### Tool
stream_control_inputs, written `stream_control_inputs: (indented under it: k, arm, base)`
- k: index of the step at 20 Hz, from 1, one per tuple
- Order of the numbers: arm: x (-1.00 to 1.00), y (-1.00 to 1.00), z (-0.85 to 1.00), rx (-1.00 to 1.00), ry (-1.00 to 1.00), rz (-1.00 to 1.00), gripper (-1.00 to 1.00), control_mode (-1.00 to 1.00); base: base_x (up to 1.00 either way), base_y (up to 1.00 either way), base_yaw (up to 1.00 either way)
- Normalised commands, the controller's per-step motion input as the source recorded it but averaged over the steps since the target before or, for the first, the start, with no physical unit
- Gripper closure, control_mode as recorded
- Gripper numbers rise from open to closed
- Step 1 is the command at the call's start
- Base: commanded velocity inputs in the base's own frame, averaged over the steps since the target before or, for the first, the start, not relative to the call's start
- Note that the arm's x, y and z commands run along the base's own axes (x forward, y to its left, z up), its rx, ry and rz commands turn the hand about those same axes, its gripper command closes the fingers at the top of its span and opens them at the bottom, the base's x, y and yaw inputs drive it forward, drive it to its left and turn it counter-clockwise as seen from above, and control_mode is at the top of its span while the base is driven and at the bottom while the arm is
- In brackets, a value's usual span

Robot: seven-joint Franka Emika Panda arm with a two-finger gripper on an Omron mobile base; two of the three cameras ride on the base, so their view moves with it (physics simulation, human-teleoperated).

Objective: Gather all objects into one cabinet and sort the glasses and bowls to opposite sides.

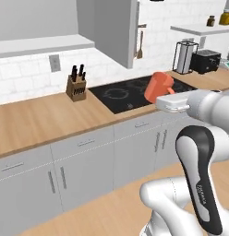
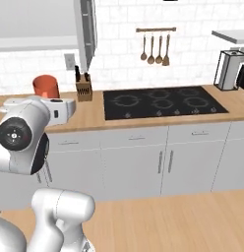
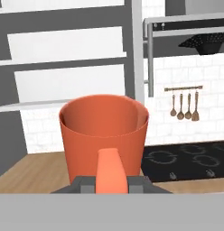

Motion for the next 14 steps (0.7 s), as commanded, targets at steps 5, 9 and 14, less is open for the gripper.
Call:
stream_control_inputs:
  k: [5, 9, 14]
  arm:
    - [0.00, 0.00, 0.00, 0.00, 0.00, 0.00, 1.00, 1.00]
    - [0.00, 0.00, 0.00, 0.00, 0.00, 0.00, 1.00, 1.00]
    - [0.00, 0.00, 0.00, 0.00, 0.00, 0.00, 1.00, 1.00]
  base:
    - [0.73, -0.95, -0.23]
    - [0.81, -1.00, -0.41]
    - [0.75, -1.00, -0.31]
